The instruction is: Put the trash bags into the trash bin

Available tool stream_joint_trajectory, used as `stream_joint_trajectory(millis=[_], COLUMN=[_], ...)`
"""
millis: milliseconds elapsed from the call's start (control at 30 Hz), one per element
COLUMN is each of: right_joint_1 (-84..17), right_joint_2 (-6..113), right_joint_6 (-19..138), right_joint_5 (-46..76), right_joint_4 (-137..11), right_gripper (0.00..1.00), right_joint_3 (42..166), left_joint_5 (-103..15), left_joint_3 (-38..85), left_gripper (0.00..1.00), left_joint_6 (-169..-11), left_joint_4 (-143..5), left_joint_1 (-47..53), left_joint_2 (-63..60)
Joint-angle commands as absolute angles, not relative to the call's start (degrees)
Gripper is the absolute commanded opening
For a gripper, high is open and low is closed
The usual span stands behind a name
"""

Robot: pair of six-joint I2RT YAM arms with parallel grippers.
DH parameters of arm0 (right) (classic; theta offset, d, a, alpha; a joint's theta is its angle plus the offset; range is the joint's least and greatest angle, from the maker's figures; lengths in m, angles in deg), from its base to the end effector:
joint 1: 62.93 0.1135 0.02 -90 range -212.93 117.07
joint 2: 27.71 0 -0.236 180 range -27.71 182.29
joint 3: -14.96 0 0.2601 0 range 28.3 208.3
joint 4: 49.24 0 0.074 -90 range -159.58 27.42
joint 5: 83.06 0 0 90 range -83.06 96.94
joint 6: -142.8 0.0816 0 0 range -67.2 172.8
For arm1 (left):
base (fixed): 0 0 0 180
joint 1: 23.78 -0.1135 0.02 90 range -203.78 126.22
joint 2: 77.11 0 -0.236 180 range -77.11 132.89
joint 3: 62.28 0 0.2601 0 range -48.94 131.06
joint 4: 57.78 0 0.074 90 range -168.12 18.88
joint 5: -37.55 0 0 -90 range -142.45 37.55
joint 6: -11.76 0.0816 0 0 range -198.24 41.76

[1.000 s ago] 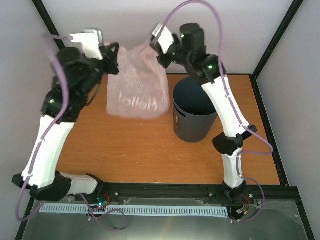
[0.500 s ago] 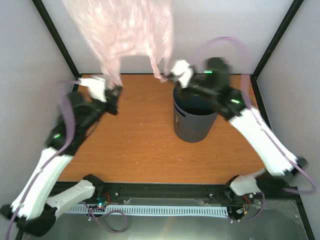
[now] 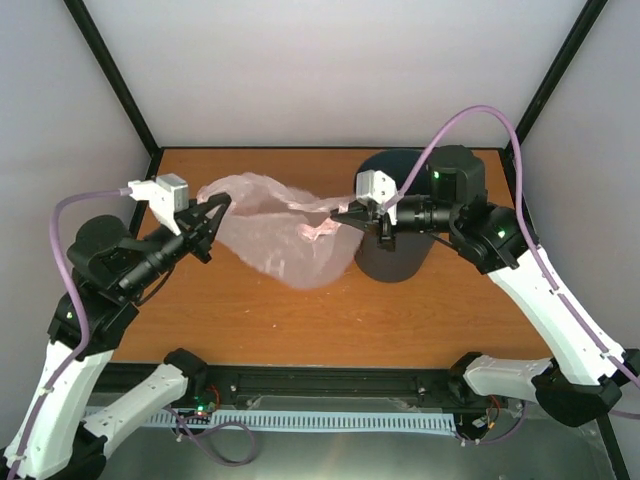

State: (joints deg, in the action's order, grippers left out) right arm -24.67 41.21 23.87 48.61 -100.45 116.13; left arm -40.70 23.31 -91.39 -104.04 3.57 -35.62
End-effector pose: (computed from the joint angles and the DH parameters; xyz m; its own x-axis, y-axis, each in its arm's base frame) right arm 0.1884 0.2177 0.4287 0.2393 -0.2715 -0.9322 -0.9604 0.0753 -0.2684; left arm 0.1556 -0.0992 0.4451 -0.1760 -0.1597 -0.9713 0.6064 0.7597 -0.2348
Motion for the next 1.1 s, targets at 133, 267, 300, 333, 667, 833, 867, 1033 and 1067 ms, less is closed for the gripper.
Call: stream_joint_trajectory(millis=[133, 267, 300, 333, 667, 833, 867, 1033, 1067], right_joint_1=[-24.8, -25.0, -25.3, -25.9, -35.3, -37.7, -37.8, -37.9, -37.9], right_joint_2=[44.1, 44.6, 44.9, 45.4, 53.2, 54.8, 55.0, 56.1, 55.9], right_joint_6=[28.2, 32.0, 32.8, 34.0, 41.8, 44.2, 44.3, 42.7, 42.2], right_joint_5=[45.5, 38.5, 36.8, 35.6, 32.9, 29.6, 28.8, 25.6, 24.6], right_joint_4=[-102.7, -102.1, -101.7, -101.0, -98.3, -97.9, -98.0, -100.0, -100.2], right_gripper=[0.03, 0.03, 0.03, 0.03, 0.03, 0.03, 0.03, 0.03, 0.03], right_joint_3=[116.9, 120.7, 121.9, 124.0, 149.7, 161.7, 163.5, 172.2, 173.0], left_joint_5=[-34.6, -31.9, -31.7, -31.4, -23.5, -18.0, -17.5, -17.4, -17.2], left_joint_3=[24.3, 27.6, 28.9, 30.2, 47.2, 58.6, 61.5, 75.1, 77.0], left_gripper=[0.01, 0.01, 0.01, 0.01, 0.01, 0.01, 0.01, 0.01, 0.01], left_joint_6=[-93.3, -93.6, -93.7, -94.0, -102.1, -110.0, -110.6, -109.5, -109.6], left_joint_4=[-100.9, -97.5, -96.4, -95.1, -75.4, -68.8, -68.6, -70.8, -71.1], left_joint_1=[3.5, 3.5, 3.5, 3.5, 3.5, 4.1, 4.9, 10.5, 11.4], left_joint_2=[-32.7, -30.9, -30.0, -29.0, -14.3, -2.8, -0.7, 9.1, 10.7])
